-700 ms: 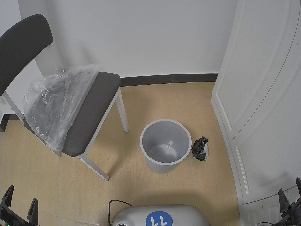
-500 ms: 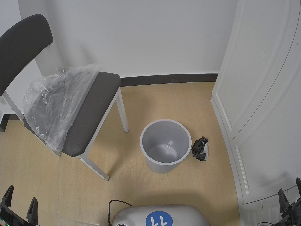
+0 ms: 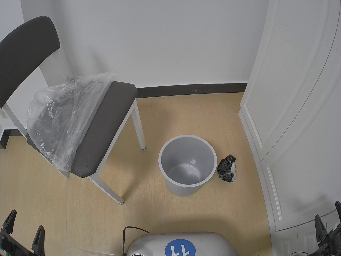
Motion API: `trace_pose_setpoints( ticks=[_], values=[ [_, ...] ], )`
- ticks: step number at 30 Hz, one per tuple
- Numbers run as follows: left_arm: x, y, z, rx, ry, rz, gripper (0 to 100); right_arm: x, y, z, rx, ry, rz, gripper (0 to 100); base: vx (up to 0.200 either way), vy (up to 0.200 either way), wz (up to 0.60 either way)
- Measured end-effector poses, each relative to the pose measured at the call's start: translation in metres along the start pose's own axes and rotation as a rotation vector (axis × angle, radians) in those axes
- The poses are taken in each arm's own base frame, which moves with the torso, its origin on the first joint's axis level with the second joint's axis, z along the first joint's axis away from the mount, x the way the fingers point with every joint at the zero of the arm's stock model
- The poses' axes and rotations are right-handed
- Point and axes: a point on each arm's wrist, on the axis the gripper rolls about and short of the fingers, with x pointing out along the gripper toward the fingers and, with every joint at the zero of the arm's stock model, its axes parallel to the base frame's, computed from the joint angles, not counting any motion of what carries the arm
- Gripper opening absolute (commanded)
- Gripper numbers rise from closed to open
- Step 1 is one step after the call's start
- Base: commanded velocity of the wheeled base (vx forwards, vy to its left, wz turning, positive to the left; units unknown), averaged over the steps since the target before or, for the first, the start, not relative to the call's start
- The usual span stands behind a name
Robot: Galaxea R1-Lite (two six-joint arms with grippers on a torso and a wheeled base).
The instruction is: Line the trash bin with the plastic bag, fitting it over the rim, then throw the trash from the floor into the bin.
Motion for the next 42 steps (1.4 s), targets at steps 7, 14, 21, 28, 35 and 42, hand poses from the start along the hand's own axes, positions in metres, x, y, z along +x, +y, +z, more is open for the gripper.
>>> trace_pose_setpoints(
  ticks=[7,14,21,28,35,42],
  values=[
    [0.0,0.0,0.0,-0.004,-0.002,-0.002,100,0.0,0.0,0.0,0.008,-0.002,0.005,100,0.0,0.0,0.0],
    [0.0,0.001,0.001,-0.077,-0.009,0.05,100,0.0,0.0,0.0,0.037,-0.004,-0.005,100,0.0,0.0,0.0],
    [-0.005,0.002,0.026,-0.075,-0.165,0.032,100,-0.003,0.0,0.02,0.018,-0.144,0.018,100,0.0,0.0,0.0],
    [-0.014,0.002,0.047,-0.026,-0.193,0.011,100,-0.005,0.001,0.034,0.016,-0.127,0.077,100,0.0,0.0,0.0],
    [-0.018,0.003,0.07,-0.011,-0.217,0.007,100,-0.002,0.0,0.066,0.065,-0.126,0.064,100,0.0,0.0,0.0],
    [-0.008,0.004,0.097,-0.004,-0.181,0.002,100,0.022,-0.002,0.118,0.108,-0.123,0.03,100,0.0,0.0,0.0]
  ],
)
